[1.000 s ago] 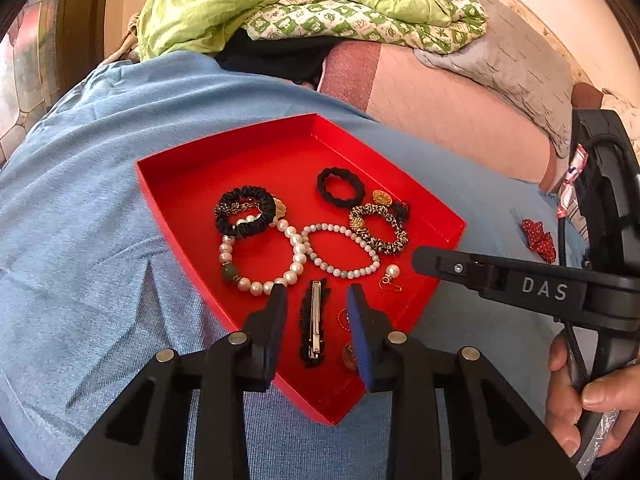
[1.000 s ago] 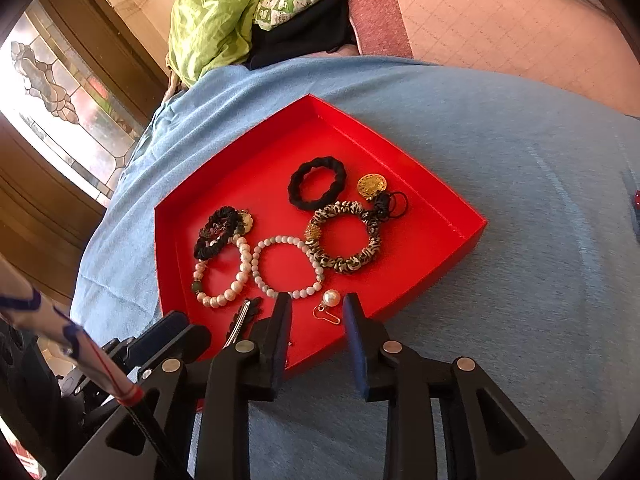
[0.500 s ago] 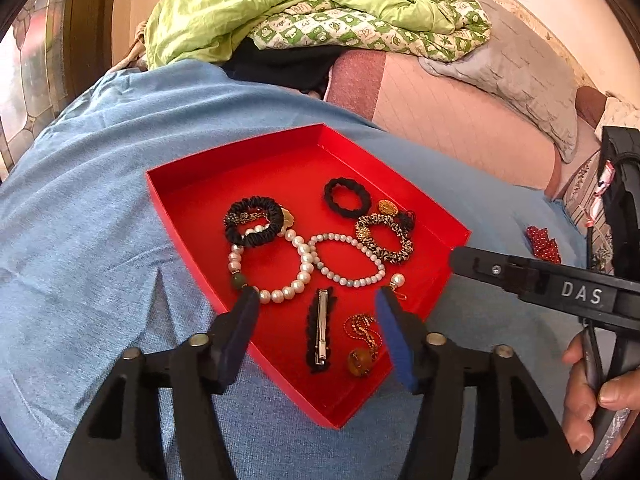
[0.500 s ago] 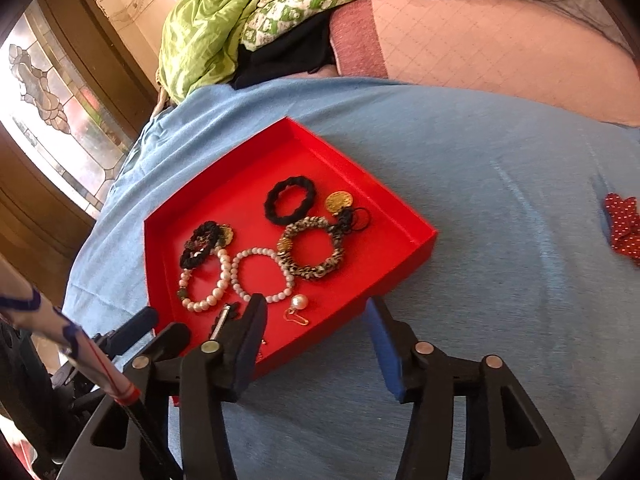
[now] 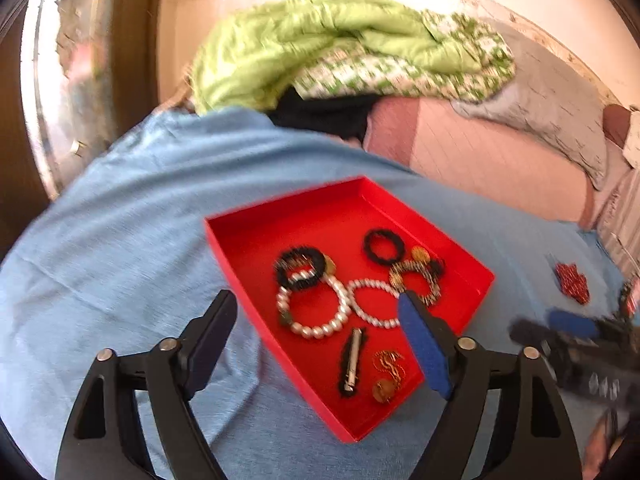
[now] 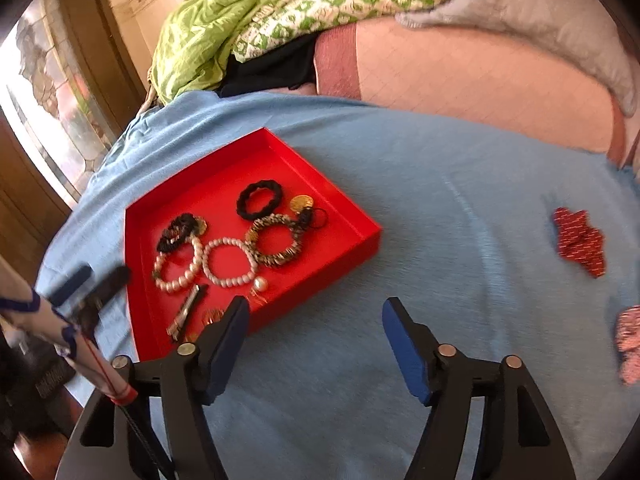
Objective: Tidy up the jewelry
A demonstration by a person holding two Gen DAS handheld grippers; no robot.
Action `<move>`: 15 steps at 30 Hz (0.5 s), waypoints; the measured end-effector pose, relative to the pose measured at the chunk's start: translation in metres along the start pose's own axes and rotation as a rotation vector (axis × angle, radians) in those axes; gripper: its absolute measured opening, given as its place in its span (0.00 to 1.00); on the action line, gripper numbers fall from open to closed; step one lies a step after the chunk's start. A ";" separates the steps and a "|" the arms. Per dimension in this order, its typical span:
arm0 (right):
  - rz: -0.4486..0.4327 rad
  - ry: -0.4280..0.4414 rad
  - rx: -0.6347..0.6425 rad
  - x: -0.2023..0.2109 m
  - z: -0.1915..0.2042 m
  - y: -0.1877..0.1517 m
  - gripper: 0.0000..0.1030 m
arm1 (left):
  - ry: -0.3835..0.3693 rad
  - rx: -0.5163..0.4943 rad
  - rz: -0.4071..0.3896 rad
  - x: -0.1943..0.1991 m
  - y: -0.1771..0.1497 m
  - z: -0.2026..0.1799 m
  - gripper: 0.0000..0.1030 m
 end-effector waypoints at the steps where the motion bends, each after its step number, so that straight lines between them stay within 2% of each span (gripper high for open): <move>1: -0.021 -0.018 0.020 0.010 -0.001 -0.006 0.75 | 0.019 0.003 -0.021 0.007 0.001 0.001 0.89; 3: -0.065 -0.063 0.065 0.032 -0.004 -0.020 0.84 | 0.055 0.006 -0.056 0.020 0.003 0.002 0.92; 4: -0.094 -0.094 0.094 0.046 -0.007 -0.029 0.85 | 0.061 0.004 -0.067 0.028 0.003 0.001 0.92; 8: -0.168 -0.156 0.145 0.085 -0.019 -0.059 0.87 | 0.074 0.014 -0.070 0.057 -0.003 -0.005 0.94; 10: -0.198 -0.177 0.154 0.102 -0.026 -0.075 0.88 | 0.082 -0.020 -0.079 0.072 -0.007 -0.013 0.94; 12: -0.226 -0.205 0.155 0.115 -0.031 -0.090 0.88 | 0.091 -0.055 -0.105 0.091 -0.016 -0.022 0.94; 15: -0.262 -0.223 0.149 0.129 -0.035 -0.110 0.89 | 0.103 -0.042 -0.153 0.123 -0.037 -0.030 0.94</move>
Point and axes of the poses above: each gripper's, at about its wrist camera, not at the fingertips, and x roughly against the way its jaws point, z to its left, y to its top, the point moved 6 cm from there along -x, roughly the way its jaws point, and after that the axes turned 4 degrees about -y, right-handed, at the moved point
